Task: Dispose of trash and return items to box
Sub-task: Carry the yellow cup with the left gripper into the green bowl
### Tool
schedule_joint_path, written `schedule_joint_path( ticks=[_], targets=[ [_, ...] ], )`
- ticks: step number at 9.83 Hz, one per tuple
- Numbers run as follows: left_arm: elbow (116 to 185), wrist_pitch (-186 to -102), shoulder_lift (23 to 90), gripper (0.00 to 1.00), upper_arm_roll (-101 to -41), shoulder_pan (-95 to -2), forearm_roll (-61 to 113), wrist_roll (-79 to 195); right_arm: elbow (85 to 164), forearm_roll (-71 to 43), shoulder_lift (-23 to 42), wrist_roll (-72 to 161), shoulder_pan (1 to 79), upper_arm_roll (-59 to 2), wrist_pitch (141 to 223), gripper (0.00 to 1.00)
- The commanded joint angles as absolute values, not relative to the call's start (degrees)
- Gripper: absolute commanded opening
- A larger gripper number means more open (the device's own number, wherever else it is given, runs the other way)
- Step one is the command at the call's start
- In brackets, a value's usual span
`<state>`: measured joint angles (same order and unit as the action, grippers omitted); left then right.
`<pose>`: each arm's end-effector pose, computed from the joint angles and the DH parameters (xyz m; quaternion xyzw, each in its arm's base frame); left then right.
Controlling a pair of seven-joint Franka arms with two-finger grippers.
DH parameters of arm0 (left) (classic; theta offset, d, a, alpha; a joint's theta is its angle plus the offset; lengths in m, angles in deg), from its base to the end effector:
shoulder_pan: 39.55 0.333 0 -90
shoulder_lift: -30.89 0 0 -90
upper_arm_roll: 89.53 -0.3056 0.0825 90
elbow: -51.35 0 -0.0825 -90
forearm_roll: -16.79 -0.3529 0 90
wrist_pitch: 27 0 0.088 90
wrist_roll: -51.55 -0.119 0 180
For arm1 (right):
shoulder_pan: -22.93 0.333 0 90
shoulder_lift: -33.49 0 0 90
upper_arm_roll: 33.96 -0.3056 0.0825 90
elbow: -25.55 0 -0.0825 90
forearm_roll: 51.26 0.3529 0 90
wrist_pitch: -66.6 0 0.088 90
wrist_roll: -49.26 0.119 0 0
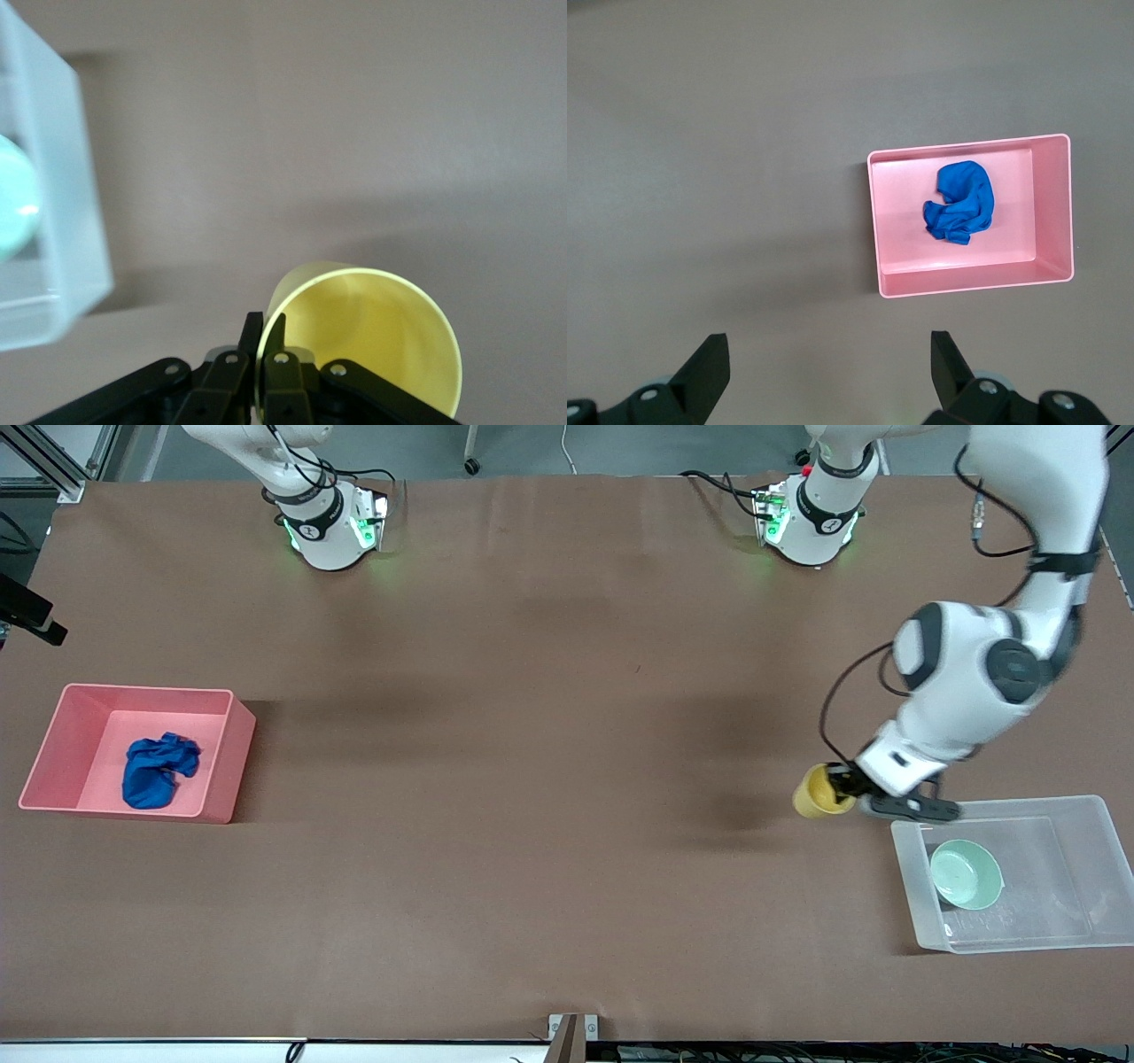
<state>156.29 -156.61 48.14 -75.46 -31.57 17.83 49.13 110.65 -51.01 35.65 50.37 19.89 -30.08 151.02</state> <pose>0.6117 -0.0559 0.3807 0.9948 -0.0609 0.0675 0.0452 0.4984 -0.0607 0.6500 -0.9975 0.0698 -0.0130 0.0028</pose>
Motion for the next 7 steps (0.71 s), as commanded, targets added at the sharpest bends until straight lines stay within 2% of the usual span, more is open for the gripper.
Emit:
schedule_joint_path(
  ticks=[1, 4, 7],
  targets=[
    [141.6, -149.2, 57.3, 0.00, -75.5, -27.2, 17.1, 42.1, 111.2, -51.6, 36.2, 50.7, 20.2, -30.1, 150.9, 1.00],
    [131.0, -148.9, 66.2, 0.00, -75.8, -19.8, 17.3, 29.0, 111.2, -51.6, 36.2, 50.7, 20.2, -30.1, 150.9, 1.00],
    [125.5, -149.3, 72.6, 0.00, -79.1, -18.7, 16.6, 27.6, 111.2, -51.6, 36.2, 50.7, 20.1, -30.1, 150.9, 1.00]
  ],
)
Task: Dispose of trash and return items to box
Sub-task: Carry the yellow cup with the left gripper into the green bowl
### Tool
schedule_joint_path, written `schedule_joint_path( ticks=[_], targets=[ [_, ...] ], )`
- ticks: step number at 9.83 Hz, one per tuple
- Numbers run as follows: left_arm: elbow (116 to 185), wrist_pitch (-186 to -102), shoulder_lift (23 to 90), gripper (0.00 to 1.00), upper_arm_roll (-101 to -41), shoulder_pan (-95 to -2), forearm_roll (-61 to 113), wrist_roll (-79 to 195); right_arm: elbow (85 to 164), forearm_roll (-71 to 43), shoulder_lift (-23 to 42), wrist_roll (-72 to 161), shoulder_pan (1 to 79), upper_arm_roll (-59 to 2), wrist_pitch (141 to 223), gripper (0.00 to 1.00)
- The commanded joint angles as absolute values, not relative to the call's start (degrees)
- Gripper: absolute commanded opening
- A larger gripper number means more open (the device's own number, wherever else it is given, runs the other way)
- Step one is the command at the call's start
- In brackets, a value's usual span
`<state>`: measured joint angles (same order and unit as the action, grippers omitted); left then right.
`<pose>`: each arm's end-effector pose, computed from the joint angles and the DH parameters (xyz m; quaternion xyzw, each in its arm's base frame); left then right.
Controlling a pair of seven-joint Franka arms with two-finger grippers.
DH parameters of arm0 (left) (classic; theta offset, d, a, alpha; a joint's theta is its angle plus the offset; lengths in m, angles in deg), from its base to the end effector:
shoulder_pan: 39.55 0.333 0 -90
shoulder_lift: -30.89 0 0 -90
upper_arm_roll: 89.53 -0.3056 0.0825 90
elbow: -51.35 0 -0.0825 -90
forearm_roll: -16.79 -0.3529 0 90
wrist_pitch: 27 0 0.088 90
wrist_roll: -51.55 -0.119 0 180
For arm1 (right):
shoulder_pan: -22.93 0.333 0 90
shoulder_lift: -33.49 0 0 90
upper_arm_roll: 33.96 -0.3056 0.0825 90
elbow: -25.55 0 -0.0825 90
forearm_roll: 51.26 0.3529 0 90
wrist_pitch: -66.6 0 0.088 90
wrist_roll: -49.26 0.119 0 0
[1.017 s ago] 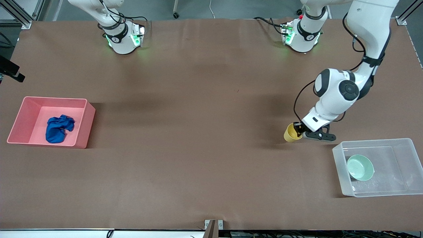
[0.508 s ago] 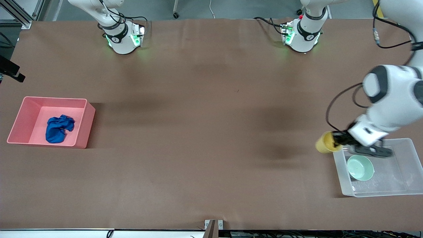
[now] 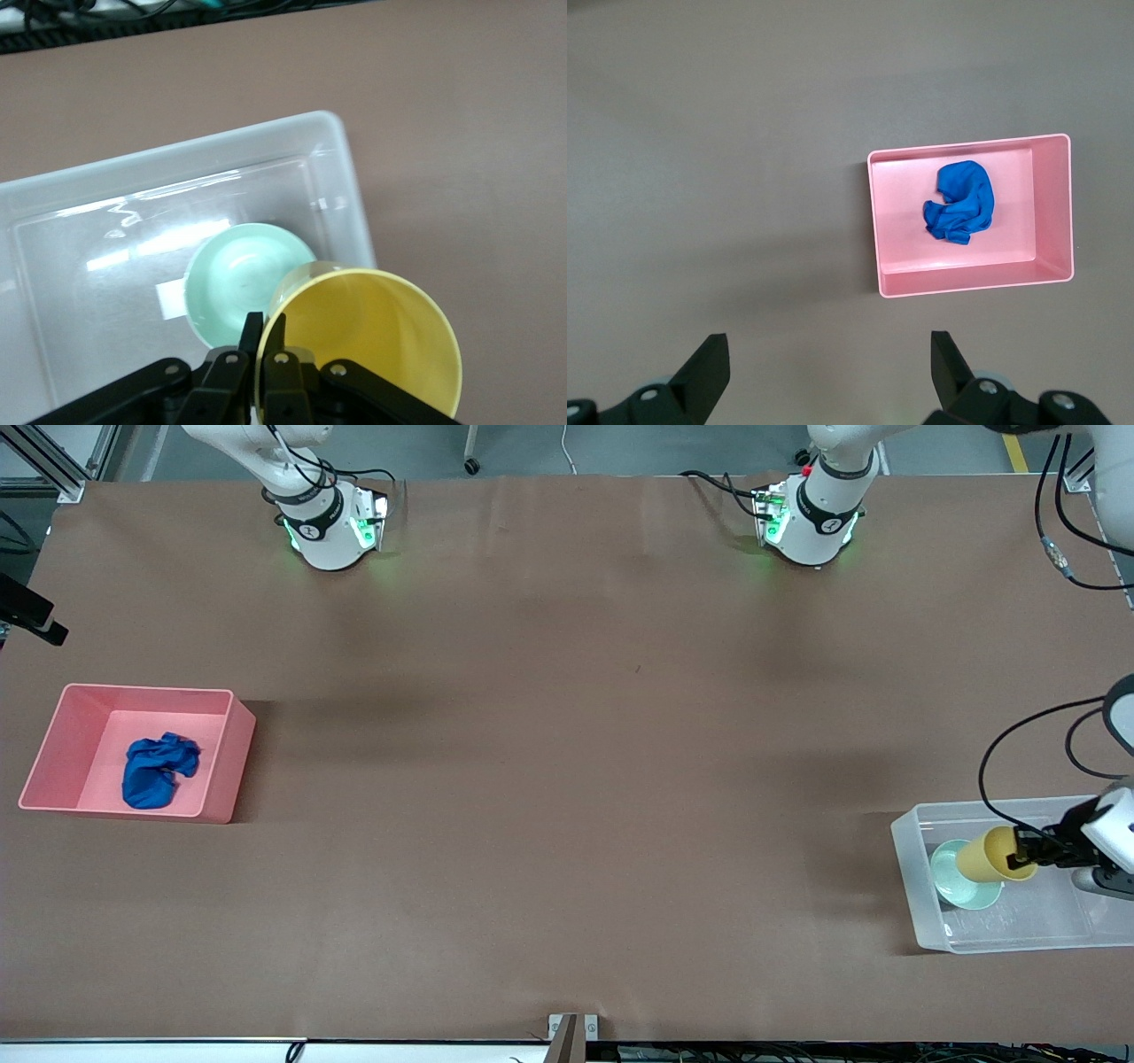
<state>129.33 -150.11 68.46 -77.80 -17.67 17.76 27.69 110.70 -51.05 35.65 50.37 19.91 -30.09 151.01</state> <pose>0.6914 0.1547 0.3480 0.9910 -0.0897 0.0887 0.0438 0.4984 -0.0605 0.6496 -0.9975 0.0695 -0.0125 0.0025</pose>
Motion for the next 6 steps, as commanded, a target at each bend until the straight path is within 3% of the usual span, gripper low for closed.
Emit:
schedule_joint_path(
  ticks=[1, 5, 6],
  targets=[
    [125.3, -150.0, 73.9, 0.00, -79.2, -18.7, 16.5, 27.6, 111.2, -51.6, 36.2, 50.7, 20.1, -30.0, 150.9, 1.00],
    [125.4, -152.4, 78.1, 0.02, -79.7, -18.5, 16.6, 28.2, 111.2, -51.6, 36.2, 50.7, 20.0, -30.0, 150.8, 1.00],
    [125.8, -154.3, 78.8, 0.07, -79.7, -18.5, 16.5, 27.9, 111.2, -51.6, 36.2, 50.7, 20.0, -30.0, 150.8, 1.00]
  ],
)
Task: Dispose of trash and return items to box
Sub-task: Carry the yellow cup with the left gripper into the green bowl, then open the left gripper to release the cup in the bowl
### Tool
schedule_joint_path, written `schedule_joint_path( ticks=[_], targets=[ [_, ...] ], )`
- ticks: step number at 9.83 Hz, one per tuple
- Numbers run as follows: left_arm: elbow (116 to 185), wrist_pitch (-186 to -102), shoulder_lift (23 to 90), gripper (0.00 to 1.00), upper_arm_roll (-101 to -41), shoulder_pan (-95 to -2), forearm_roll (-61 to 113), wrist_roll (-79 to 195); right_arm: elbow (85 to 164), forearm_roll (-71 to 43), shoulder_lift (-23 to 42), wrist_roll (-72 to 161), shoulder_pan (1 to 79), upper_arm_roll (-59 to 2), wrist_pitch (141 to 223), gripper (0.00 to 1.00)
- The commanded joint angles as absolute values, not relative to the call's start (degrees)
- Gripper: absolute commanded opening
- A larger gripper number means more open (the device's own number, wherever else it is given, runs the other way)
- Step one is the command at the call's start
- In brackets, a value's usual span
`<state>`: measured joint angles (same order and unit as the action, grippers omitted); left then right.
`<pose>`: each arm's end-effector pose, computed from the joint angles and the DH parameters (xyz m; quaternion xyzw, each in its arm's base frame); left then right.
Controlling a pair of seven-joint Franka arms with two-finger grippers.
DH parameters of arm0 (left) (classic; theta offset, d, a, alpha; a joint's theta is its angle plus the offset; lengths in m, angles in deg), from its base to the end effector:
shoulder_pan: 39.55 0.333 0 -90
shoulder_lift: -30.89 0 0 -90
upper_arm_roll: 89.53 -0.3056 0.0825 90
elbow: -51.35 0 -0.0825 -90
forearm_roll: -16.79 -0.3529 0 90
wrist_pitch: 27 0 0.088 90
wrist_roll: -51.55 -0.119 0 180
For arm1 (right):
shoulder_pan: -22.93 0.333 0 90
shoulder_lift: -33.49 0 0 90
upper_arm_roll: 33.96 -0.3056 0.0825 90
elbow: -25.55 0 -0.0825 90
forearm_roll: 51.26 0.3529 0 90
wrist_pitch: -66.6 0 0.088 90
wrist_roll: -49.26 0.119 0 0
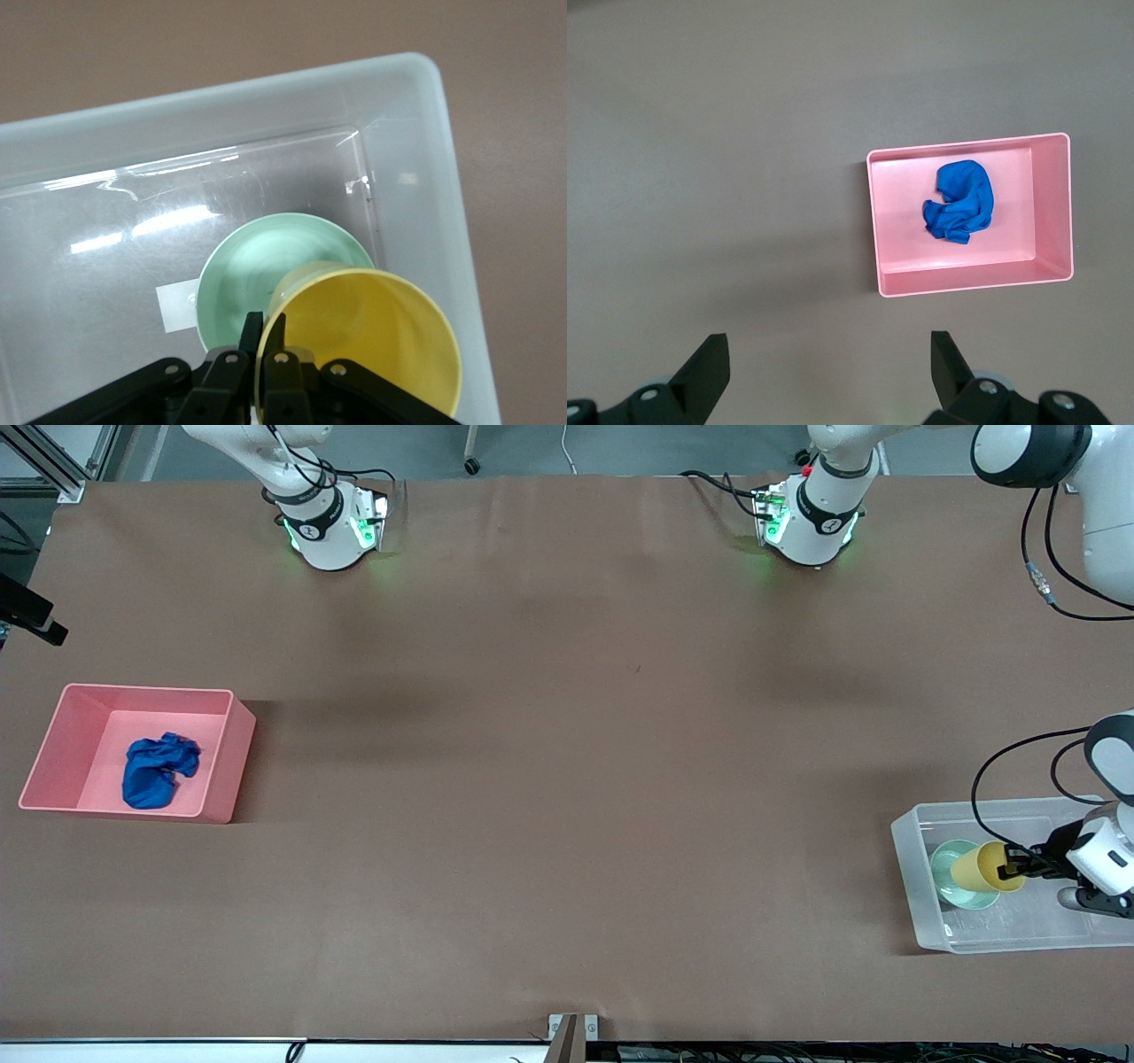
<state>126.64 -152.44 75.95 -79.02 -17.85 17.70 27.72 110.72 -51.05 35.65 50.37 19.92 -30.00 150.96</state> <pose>0.6993 0.1694 0.2793 0.9934 -0.0759 0.0689 0.0517 0.4982 -0.0612 0.6494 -0.9975 0.0702 -0.0119 0.0025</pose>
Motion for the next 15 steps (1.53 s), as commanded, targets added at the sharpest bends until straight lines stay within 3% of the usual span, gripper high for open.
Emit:
schedule_joint_path(
  ticks=[1, 2, 3, 4, 5, 8, 11, 15],
  targets=[
    [125.9, -154.6, 79.1, 0.15, -79.8, -18.5, 16.4, 28.3, 111.2, -51.6, 36.2, 50.7, 20.0, -30.0, 150.8, 1.00],
    [125.9, -154.6, 79.0, 0.27, -79.9, -18.5, 16.4, 28.3, 111.2, -51.6, 36.2, 50.7, 20.0, -30.0, 150.8, 1.00],
    [126.1, -154.6, 78.9, 0.53, -80.0, -18.5, 16.4, 28.2, 111.2, -51.6, 36.2, 50.7, 20.0, -30.0, 150.8, 1.00],
    [126.2, -154.6, 78.4, 0.87, -80.0, -18.5, 16.3, 28.3, 111.2, -51.6, 36.2, 50.6, 20.0, -30.0, 150.8, 1.00],
    [126.2, -154.6, 77.4, 1.00, -80.0, -18.2, 16.3, 28.4, 111.2, -51.6, 36.2, 50.7, 20.0, -30.0, 150.8, 1.00],
    [126.8, -151.8, 71.3, 1.00, -79.3, -19.2, 16.3, 28.7, 111.2, -51.6, 36.2, 50.7, 19.9, -30.0, 150.8, 1.00],
    [127.3, -143.8, 64.8, 1.00, -79.1, -23.5, 16.4, 31.1, 111.2, -51.6, 36.2, 50.6, 19.9, -30.0, 150.8, 1.00],
    [135.8, -137.9, 51.7, 1.00, -76.8, -29.8, 16.4, 42.0, 111.2, -51.6, 36.2, 50.7, 19.9, -30.0, 150.9, 1.00]
  ],
)
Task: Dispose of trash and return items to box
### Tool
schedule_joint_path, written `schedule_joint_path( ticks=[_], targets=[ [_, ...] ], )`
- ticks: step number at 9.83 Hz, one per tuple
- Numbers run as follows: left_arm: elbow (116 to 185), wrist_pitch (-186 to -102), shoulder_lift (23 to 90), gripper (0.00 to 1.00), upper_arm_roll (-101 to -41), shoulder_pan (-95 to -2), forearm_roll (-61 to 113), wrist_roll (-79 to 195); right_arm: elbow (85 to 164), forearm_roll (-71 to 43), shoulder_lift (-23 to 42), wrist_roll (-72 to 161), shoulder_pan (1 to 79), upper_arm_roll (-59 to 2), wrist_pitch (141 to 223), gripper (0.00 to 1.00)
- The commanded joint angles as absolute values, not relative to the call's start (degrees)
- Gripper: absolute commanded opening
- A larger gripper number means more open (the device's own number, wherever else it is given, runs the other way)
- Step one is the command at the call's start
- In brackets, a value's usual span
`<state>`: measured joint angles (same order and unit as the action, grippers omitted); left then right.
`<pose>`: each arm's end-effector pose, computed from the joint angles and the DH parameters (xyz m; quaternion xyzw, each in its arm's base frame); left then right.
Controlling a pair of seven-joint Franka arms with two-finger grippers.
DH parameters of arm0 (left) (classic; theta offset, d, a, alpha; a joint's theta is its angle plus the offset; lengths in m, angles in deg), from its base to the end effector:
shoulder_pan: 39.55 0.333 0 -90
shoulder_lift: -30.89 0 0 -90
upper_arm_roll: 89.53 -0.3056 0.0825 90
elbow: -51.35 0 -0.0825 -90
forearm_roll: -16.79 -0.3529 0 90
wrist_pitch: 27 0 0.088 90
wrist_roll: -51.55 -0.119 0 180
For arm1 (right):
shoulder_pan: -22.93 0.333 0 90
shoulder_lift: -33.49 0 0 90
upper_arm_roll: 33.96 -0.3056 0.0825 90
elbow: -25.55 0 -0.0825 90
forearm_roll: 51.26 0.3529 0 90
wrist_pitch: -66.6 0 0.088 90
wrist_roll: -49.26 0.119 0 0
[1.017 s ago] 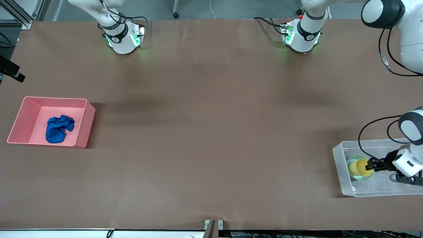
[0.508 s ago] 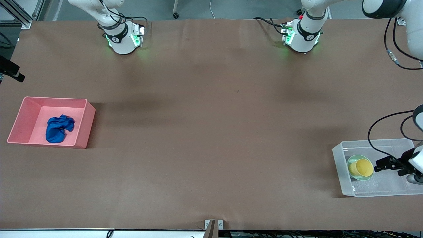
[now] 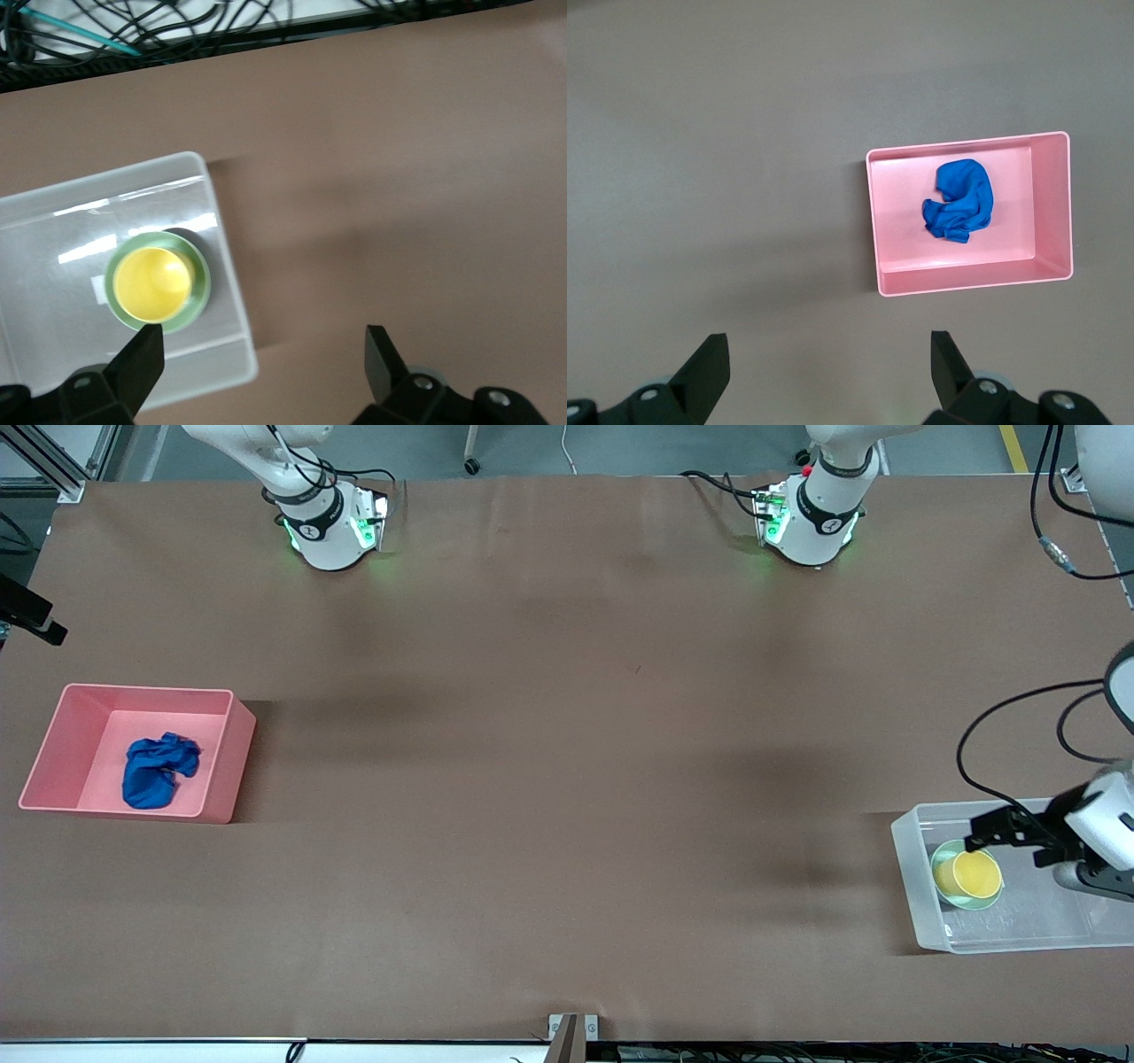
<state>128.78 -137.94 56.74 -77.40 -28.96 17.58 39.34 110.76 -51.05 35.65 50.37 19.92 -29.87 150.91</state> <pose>0.6719 0.0074 0.4705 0.9907 -0.1038 0.0760 0.0447 0.4980 -0.0624 0.6490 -0.9974 0.0714 -0.0111 0.0026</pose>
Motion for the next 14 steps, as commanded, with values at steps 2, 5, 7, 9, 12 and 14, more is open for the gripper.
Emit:
schedule_joint_path(
  ticks=[2, 5, 7, 9, 12, 14],
  targets=[
    [135.6, -132.6, 47.6, 1.00, -73.0, -29.8, 16.4, 47.6, 111.2, -51.6, 36.2, 50.6, 19.9, -30.0, 150.8, 1.00],
    [135.7, -126.9, 42.1, 1.00, -71.3, -29.7, 16.7, 49.8, 111.2, -51.6, 36.2, 50.6, 19.9, -30.0, 150.9, 1.00],
    [139.8, -123.8, 36.0, 1.00, -71.3, -29.4, 16.9, 50.6, 111.2, -51.6, 36.2, 50.6, 19.9, -29.9, 150.8, 1.00],
    [142.4, -123.8, 33.4, 1.00, -71.3, -29.3, 17.1, 50.9, 111.2, -51.6, 36.2, 50.6, 19.9, -30.0, 150.8, 1.00],
    [136.6, -122.9, 35.3, 1.00, -71.4, -29.9, 16.9, 50.8, 111.2, -51.6, 36.2, 50.6, 19.8, -30.0, 150.8, 1.00],
    [133.8, -120.2, 35.5, 1.00, -71.4, -29.5, 16.9, 50.8, 111.2, -51.6, 36.2, 50.6, 19.8, -30.0, 150.9, 1.00]
  ],
)
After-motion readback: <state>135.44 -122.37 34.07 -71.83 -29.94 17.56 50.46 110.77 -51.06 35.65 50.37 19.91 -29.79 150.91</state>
